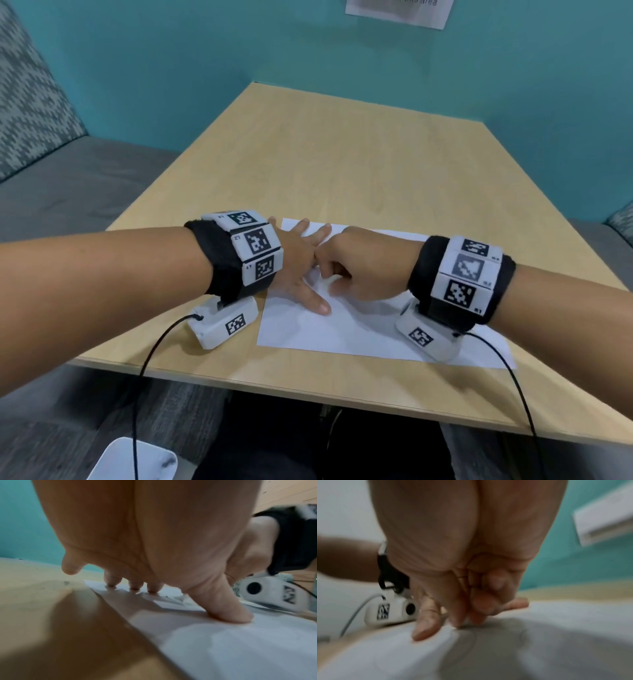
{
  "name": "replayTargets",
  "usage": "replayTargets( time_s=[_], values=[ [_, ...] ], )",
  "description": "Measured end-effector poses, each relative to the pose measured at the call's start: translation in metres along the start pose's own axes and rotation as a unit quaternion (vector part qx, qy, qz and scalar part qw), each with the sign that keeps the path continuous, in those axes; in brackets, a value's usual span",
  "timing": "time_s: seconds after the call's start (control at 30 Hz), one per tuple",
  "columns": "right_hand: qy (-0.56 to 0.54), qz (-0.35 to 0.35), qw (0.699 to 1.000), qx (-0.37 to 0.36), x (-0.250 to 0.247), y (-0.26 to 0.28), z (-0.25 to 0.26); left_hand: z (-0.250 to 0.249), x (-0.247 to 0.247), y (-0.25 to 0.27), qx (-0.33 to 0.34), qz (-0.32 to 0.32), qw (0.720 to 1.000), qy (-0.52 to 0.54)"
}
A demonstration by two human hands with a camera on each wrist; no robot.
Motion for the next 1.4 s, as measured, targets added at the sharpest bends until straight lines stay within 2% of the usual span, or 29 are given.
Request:
replayTargets(
  time_s=[0.07,0.17,0.33,0.43,0.5,0.6,0.63,0.8,0.93,0.97,1.1,1.23,1.27,1.4],
  values=[
    [0.013,0.001,1.000,0.023,-0.005,-0.002,-0.012,-0.001,-0.001,0.000,0.000,0.000,1.000,-0.005],
    [0.017,-0.042,0.994,0.095,-0.023,-0.005,-0.047,-0.001,-0.004,0.001,-0.009,-0.008,1.000,-0.008],
    [0.007,0.016,1.000,0.016,0.000,0.000,-0.007,-0.002,-0.004,0.002,0.001,-0.006,1.000,0.003],
    [0.034,-0.025,0.994,0.098,-0.022,-0.003,-0.048,0.000,-0.003,0.000,-0.005,-0.010,0.999,-0.033],
    [0.027,-0.040,0.993,0.107,-0.023,-0.003,-0.055,0.002,-0.002,0.000,-0.011,-0.009,0.999,-0.029],
    [0.000,-0.002,1.000,0.017,0.000,0.000,-0.010,0.000,-0.002,-0.001,0.002,-0.006,1.000,-0.010],
    [-0.002,0.008,1.000,0.008,0.005,0.000,-0.005,-0.001,-0.002,-0.002,0.004,-0.005,1.000,-0.008],
    [0.028,-0.043,0.995,0.087,-0.022,-0.006,-0.050,0.004,0.000,-0.003,-0.009,-0.002,1.000,-0.013],
    [0.000,0.018,1.000,0.008,0.004,-0.001,-0.008,0.002,0.001,-0.003,-0.001,0.007,1.000,-0.011],
    [0.004,0.018,1.000,0.010,0.003,-0.001,-0.010,0.001,0.000,-0.002,-0.002,0.008,1.000,-0.010],
    [0.025,-0.038,0.995,0.092,-0.021,-0.005,-0.054,0.001,-0.003,0.002,-0.014,0.006,1.000,-0.015],
    [-0.005,0.009,1.000,0.007,0.003,0.000,-0.011,0.001,-0.002,0.001,-0.001,0.006,1.000,-0.007],
    [-0.005,0.015,1.000,0.009,0.004,0.001,-0.012,0.001,-0.002,0.001,-0.002,0.008,1.000,-0.008],
    [0.025,-0.037,0.994,0.097,-0.021,-0.001,-0.058,0.000,-0.005,0.005,-0.017,0.008,0.999,-0.026]
  ],
)
Point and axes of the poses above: each hand's wrist, its own y-axis away from the middle knuckle, its own x-axis out of the palm, z = x × y, the point moved 9 cm from there along -y, towards the middle knuckle, and after that the axes turned 3 degrees about y, right-handed, at the moved point
